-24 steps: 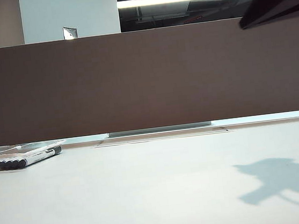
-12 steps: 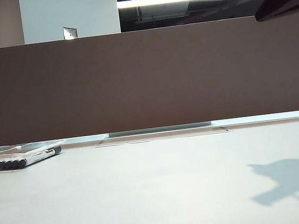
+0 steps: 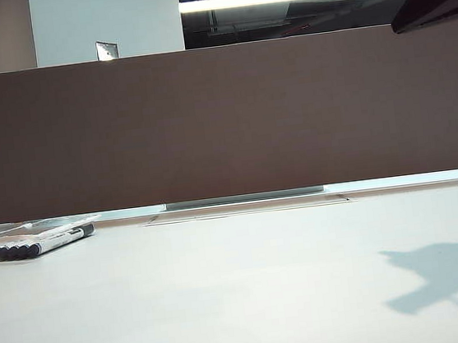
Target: Pick up the black marker on the right and put it into the packaging box on the left, making sure the marker fit the shape of the box's grooves.
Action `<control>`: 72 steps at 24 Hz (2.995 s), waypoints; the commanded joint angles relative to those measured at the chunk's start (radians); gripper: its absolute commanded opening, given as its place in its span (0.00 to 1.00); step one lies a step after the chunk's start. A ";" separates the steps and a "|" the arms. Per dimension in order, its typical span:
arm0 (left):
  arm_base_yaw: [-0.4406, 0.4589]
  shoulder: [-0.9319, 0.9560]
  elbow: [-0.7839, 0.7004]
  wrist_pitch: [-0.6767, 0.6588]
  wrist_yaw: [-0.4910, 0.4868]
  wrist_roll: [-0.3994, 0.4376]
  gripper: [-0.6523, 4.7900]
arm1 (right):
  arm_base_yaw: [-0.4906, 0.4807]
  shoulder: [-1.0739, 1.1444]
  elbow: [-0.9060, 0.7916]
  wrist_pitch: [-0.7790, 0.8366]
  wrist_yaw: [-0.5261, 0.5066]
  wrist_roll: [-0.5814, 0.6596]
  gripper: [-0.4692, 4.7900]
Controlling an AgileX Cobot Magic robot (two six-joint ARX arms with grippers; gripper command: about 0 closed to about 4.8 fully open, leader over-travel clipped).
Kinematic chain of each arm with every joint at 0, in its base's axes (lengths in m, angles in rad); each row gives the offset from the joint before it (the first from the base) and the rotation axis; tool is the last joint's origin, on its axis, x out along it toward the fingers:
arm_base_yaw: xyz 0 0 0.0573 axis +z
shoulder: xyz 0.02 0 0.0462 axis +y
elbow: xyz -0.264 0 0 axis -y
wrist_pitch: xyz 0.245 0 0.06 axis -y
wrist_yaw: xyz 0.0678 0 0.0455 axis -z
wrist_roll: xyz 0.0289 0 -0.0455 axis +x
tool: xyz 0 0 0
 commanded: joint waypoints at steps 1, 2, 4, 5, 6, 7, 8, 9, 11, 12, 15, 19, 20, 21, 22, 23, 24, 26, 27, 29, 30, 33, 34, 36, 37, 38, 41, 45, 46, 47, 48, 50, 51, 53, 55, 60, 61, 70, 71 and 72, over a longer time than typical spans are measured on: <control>-0.002 -0.044 -0.025 0.002 0.003 0.001 0.11 | 0.002 -0.002 0.002 0.018 0.006 0.000 0.08; -0.002 -0.071 -0.033 0.001 0.003 0.002 0.11 | 0.002 -0.002 0.002 0.018 0.006 0.000 0.08; -0.001 -0.126 -0.048 0.000 0.003 0.005 0.11 | 0.002 -0.002 0.002 0.018 0.006 0.000 0.08; -0.001 -0.149 -0.055 0.000 0.003 0.005 0.11 | 0.002 -0.002 0.002 0.018 0.006 0.000 0.08; -0.001 -0.187 -0.068 0.000 0.003 0.005 0.11 | 0.002 -0.002 0.002 0.018 0.006 0.000 0.08; -0.001 -0.203 -0.076 0.000 0.003 0.005 0.11 | 0.002 -0.002 0.002 0.018 0.006 0.000 0.08; -0.001 -0.223 -0.079 -0.017 0.003 0.005 0.11 | 0.002 -0.002 0.002 0.018 0.006 0.000 0.08; -0.001 -0.242 -0.079 -0.052 0.003 0.005 0.11 | 0.002 -0.002 0.002 0.018 0.006 0.000 0.08; -0.001 -0.262 -0.079 -0.095 0.003 0.005 0.11 | 0.002 -0.002 0.002 0.018 0.006 0.000 0.08; -0.001 -0.267 -0.079 -0.106 0.003 0.005 0.11 | 0.002 -0.002 0.002 0.018 0.006 0.000 0.08; -0.001 -0.270 -0.079 -0.126 0.003 0.005 0.11 | 0.002 -0.002 0.002 0.018 0.006 0.000 0.08; -0.001 -0.270 -0.079 -0.181 0.003 0.005 0.11 | 0.002 -0.002 0.002 0.018 0.006 0.000 0.08; -0.001 -0.270 -0.079 -0.192 0.003 0.005 0.11 | 0.002 -0.002 0.002 0.018 0.006 0.000 0.08; -0.001 -0.270 -0.079 -0.189 0.003 0.005 0.11 | 0.002 -0.002 0.002 0.018 0.006 0.000 0.08; -0.001 -0.270 -0.079 -0.190 0.003 0.005 0.11 | 0.002 -0.002 0.002 0.018 0.006 0.000 0.08; -0.001 -0.270 -0.079 -0.190 0.003 0.005 0.11 | 0.002 -0.002 0.002 0.018 0.006 0.000 0.08; -0.001 -0.270 -0.079 -0.190 0.003 0.007 0.11 | 0.002 -0.002 0.002 0.018 0.006 0.000 0.08; -0.001 -0.270 -0.079 -0.190 0.003 0.036 0.11 | 0.002 -0.002 0.002 0.018 0.006 0.000 0.08; -0.001 -0.270 -0.079 -0.190 0.003 0.058 0.11 | 0.002 -0.002 0.002 0.018 0.006 0.000 0.08; -0.001 -0.270 -0.079 -0.190 0.003 0.061 0.11 | 0.002 -0.002 0.002 0.018 0.006 0.000 0.08; -0.001 -0.270 -0.079 -0.189 0.003 0.061 0.11 | 0.002 -0.002 0.002 0.018 0.006 0.000 0.08; -0.001 -0.270 -0.079 -0.187 0.003 0.057 0.11 | 0.002 -0.002 0.002 0.018 0.006 0.000 0.08; -0.001 -0.270 -0.079 -0.187 0.003 0.056 0.11 | 0.002 -0.002 0.002 0.018 0.006 0.000 0.08; -0.001 -0.270 -0.079 -0.187 0.003 0.057 0.11 | 0.002 -0.002 0.002 0.018 0.006 0.000 0.08; -0.001 -0.270 -0.079 -0.187 0.003 0.057 0.11 | 0.002 -0.002 0.002 0.018 0.006 0.000 0.08; -0.001 -0.270 -0.079 -0.187 0.003 0.057 0.11 | 0.002 -0.002 0.002 0.018 0.006 0.000 0.08; -0.001 -0.270 -0.079 -0.187 0.003 0.057 0.11 | 0.002 -0.002 0.002 0.018 0.006 0.000 0.08; -0.001 -0.270 -0.079 -0.187 0.003 0.057 0.11 | 0.001 -0.005 -0.014 0.037 0.034 0.000 0.08; -0.001 -0.270 -0.079 -0.187 0.003 0.057 0.11 | 0.001 -0.013 -0.025 0.042 0.082 0.000 0.08; -0.001 -0.270 -0.079 -0.187 0.003 0.057 0.11 | -0.003 -0.043 -0.050 0.050 0.201 0.000 0.08; -0.001 -0.270 -0.079 -0.187 0.003 0.057 0.11 | -0.009 -0.068 -0.069 0.055 0.277 0.000 0.08; -0.001 -0.270 -0.079 -0.187 0.003 0.057 0.11 | -0.046 -0.166 -0.150 0.091 0.414 0.000 0.08; -0.001 -0.270 -0.079 -0.187 0.003 0.057 0.11 | -0.067 -0.195 -0.176 0.101 0.429 0.000 0.08; -0.001 -0.270 -0.079 -0.187 0.003 0.057 0.11 | -0.108 -0.246 -0.215 0.108 0.426 0.000 0.08; -0.001 -0.270 -0.079 -0.187 0.003 0.057 0.11 | -0.157 -0.300 -0.253 0.106 0.385 0.000 0.08; -0.001 -0.270 -0.079 -0.187 0.003 0.057 0.11 | -0.281 -0.422 -0.315 0.100 0.224 0.000 0.08; -0.001 -0.269 -0.079 -0.187 0.003 0.057 0.11 | -0.302 -0.441 -0.324 0.101 0.211 0.000 0.08; -0.001 -0.269 -0.079 -0.187 0.003 0.057 0.11 | -0.407 -0.654 -0.431 0.122 0.197 0.000 0.08; -0.001 -0.269 -0.079 -0.187 0.003 0.057 0.11 | -0.409 -0.654 -0.444 0.134 0.196 0.000 0.08; -0.001 -0.269 -0.079 -0.187 0.003 0.057 0.11 | -0.411 -0.654 -0.451 0.136 0.196 0.000 0.08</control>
